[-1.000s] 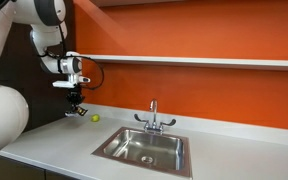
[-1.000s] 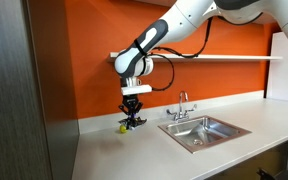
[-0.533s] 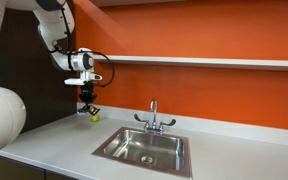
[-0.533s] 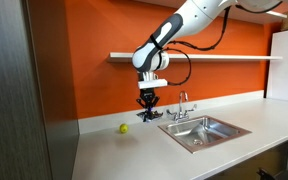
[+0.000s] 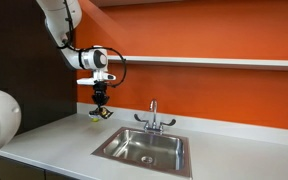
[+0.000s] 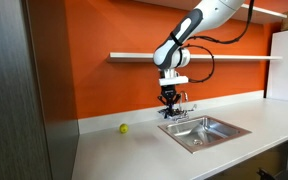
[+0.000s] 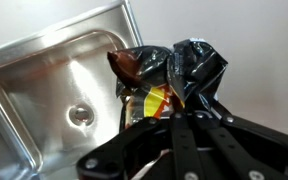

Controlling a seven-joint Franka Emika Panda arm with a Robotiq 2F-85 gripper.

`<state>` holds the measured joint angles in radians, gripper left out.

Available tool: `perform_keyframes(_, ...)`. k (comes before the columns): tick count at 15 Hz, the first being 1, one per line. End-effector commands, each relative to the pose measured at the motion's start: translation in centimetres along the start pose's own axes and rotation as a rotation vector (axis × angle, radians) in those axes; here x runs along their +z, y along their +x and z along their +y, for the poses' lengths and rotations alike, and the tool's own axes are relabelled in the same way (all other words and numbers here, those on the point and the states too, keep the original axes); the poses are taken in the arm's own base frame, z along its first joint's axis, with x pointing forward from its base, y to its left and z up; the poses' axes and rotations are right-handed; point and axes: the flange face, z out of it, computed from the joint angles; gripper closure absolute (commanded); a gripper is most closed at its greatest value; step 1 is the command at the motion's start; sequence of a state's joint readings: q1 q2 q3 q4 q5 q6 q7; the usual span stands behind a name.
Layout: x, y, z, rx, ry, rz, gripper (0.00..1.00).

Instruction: Pick up the object from the counter and put it in the sink

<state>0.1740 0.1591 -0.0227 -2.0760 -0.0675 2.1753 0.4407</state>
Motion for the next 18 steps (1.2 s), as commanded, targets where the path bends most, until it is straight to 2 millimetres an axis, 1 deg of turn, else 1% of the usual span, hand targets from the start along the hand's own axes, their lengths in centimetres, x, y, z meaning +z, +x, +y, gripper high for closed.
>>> perform_keyframes(1, -0.1, -1.5, 4.4, 0.089, 0.01, 0.009, 0.99)
perform_keyframes(4, 0.6, -2.0, 7.9, 0.145, 0.013, -0.004, 0.99)
perform_keyframes(6, 0.7, -2.3, 9.7, 0.175, 0.01, -0.011, 0.99)
perform_keyframes(7, 1.4, -1.2, 8.2, 0.135, -0.001, -0.03, 0.97)
perform_keyframes(8, 1.4, -1.4, 9.0, 0.148, -0.001, -0.033, 0.97)
perform_keyframes(10, 1.4, -1.6, 9.6, 0.157, 0.001, -0.033, 0.97)
perform_keyframes(18, 1.3, -1.8, 9.5, 0.155, 0.002, -0.031, 0.97)
